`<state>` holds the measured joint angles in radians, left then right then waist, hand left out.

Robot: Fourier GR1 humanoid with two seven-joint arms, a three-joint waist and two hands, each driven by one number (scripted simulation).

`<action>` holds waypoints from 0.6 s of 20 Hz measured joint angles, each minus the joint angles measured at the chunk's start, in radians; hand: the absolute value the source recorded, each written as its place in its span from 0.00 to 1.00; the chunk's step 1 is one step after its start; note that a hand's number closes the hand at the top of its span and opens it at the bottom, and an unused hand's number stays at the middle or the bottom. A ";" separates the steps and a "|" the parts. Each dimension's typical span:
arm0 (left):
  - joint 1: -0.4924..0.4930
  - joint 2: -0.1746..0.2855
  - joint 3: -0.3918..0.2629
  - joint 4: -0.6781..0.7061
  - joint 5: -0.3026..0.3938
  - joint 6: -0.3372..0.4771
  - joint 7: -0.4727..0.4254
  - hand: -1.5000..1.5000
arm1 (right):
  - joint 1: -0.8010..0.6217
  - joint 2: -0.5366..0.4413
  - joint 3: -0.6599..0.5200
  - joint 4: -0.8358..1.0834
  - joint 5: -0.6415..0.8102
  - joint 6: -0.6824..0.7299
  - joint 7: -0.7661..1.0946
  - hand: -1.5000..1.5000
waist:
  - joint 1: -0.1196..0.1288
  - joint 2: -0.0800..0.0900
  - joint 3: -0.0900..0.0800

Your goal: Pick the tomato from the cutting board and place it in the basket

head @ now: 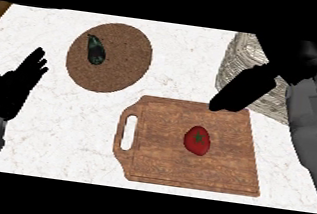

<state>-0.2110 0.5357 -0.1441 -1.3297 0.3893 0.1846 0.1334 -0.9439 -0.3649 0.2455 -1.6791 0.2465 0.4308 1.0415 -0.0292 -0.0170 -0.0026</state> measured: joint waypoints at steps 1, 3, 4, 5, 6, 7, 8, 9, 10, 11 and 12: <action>0.003 0.003 0.004 -0.005 0.002 0.001 0.006 0.50 | 0.011 -0.012 -0.012 -0.011 -0.040 0.014 0.005 0.00 | -0.001 -0.001 0.000; 0.014 0.004 0.010 -0.011 0.005 -0.004 0.007 0.50 | 0.037 -0.041 -0.035 -0.044 -0.113 0.036 0.017 0.00 | -0.002 0.000 0.001; 0.018 0.002 0.009 -0.012 0.001 -0.003 0.005 0.50 | 0.047 -0.051 -0.045 -0.067 -0.152 0.042 0.028 0.00 | -0.003 0.000 0.001; 0.015 -0.010 0.005 -0.004 -0.006 0.000 -0.002 0.50 | 0.053 -0.062 -0.060 -0.085 -0.190 0.047 0.036 0.00 | -0.005 0.001 0.001; 0.017 -0.011 0.008 -0.005 -0.007 0.001 -0.005 0.50 | 0.077 -0.071 -0.067 -0.122 -0.221 0.046 0.048 0.00 | -0.006 0.001 0.001; 0.020 -0.016 0.009 -0.004 -0.009 0.004 -0.005 0.50 | 0.095 -0.079 -0.073 -0.162 -0.252 0.043 0.064 0.00 | -0.007 0.001 0.001; 0.020 -0.015 0.012 -0.009 -0.009 0.002 -0.002 0.50 | 0.120 -0.091 -0.083 -0.200 -0.281 0.039 0.075 0.00 | -0.008 0.001 0.001; 0.032 -0.018 0.011 -0.015 -0.012 0.002 -0.007 0.50 | 0.154 -0.108 -0.095 -0.242 -0.303 0.036 0.080 0.00 | -0.007 0.001 0.002; 0.036 -0.020 0.010 -0.015 -0.019 0.002 -0.011 0.50 | 0.184 -0.124 -0.109 -0.284 -0.318 0.032 0.084 0.00 | -0.006 0.002 0.002; 0.034 -0.022 0.012 -0.014 -0.019 -0.005 -0.012 0.50 | 0.217 -0.139 -0.122 -0.327 -0.324 0.027 0.083 0.00 | -0.004 0.004 0.002; 0.029 -0.024 0.012 -0.021 -0.022 -0.003 -0.005 0.50 | 0.249 -0.149 -0.131 -0.367 -0.323 0.021 0.083 0.00 | -0.002 0.005 0.002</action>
<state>-0.1817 0.5113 -0.1319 -1.3508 0.3669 0.1821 0.1283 -0.6945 -0.5135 0.1141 -2.0465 -0.0767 0.4513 1.1248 -0.0313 -0.0120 -0.0005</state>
